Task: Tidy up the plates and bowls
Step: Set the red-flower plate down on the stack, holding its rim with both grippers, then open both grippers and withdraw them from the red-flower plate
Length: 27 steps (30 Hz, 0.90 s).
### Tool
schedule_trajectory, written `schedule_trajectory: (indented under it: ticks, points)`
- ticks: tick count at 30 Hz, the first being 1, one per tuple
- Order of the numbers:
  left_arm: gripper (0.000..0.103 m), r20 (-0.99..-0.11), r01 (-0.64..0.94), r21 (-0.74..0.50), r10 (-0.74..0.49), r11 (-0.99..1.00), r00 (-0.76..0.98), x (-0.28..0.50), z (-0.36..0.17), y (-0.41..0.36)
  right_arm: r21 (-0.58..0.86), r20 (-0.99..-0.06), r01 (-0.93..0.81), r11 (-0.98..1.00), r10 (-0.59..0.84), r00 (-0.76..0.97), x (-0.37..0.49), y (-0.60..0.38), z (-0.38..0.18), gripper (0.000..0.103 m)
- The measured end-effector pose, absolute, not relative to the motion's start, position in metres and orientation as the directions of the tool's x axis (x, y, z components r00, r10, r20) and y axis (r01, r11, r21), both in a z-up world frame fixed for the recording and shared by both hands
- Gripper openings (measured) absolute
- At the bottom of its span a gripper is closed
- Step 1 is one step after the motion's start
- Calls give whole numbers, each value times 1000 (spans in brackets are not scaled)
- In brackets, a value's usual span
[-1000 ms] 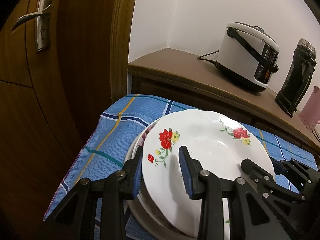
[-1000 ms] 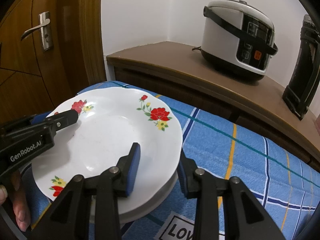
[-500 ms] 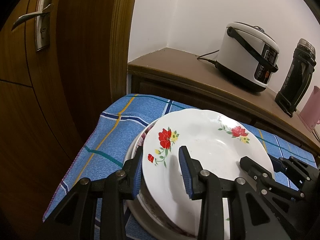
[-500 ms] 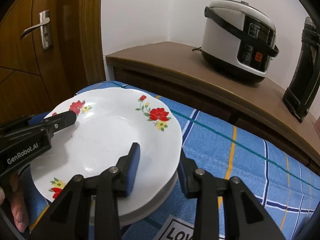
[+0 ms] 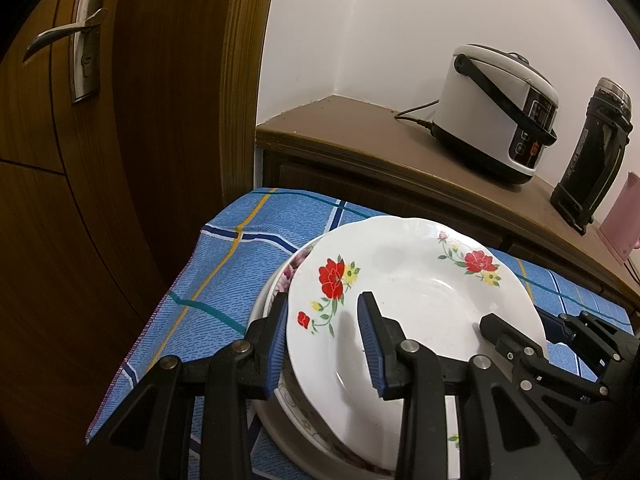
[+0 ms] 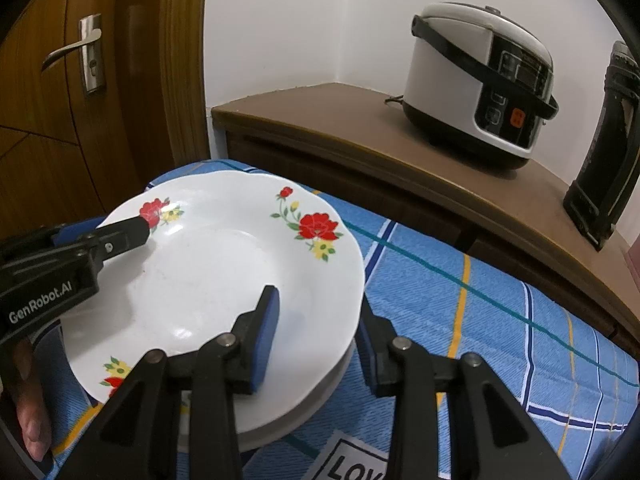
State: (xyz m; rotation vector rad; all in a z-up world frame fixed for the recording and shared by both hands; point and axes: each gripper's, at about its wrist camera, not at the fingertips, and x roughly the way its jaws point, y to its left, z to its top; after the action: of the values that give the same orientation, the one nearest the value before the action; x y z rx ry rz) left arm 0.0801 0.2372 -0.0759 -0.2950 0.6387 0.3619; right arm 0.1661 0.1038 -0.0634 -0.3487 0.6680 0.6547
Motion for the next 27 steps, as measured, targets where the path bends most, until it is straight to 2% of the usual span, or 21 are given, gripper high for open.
schedule_trajectory:
  ticks: [8,19,22,23,24,27]
  points:
    - [38,-624,-419,-148,244,896,742,81,-75,236,-141,-658,-660,738,428,620,162,107,-64,42]
    - [39,-593,-431,-145,270,891,758,74,-71,235,-109,-640,-646,755,444,627,165,99,-62,41]
    - [49,-554,-439,-119,307,891,774,69,-65,231,-71,-613,-636,768,470,635,166,90,-57,53]
    - [59,-542,-442,-110,319,890,778,67,-63,230,-62,-604,-632,772,476,640,166,88,-56,59]
    - [66,-534,-445,-108,325,889,781,66,-62,230,-56,-597,-627,777,477,645,166,86,-55,60]
    - [66,-530,-451,-122,326,884,783,65,-61,234,-49,-587,-615,787,476,655,166,84,-53,63]
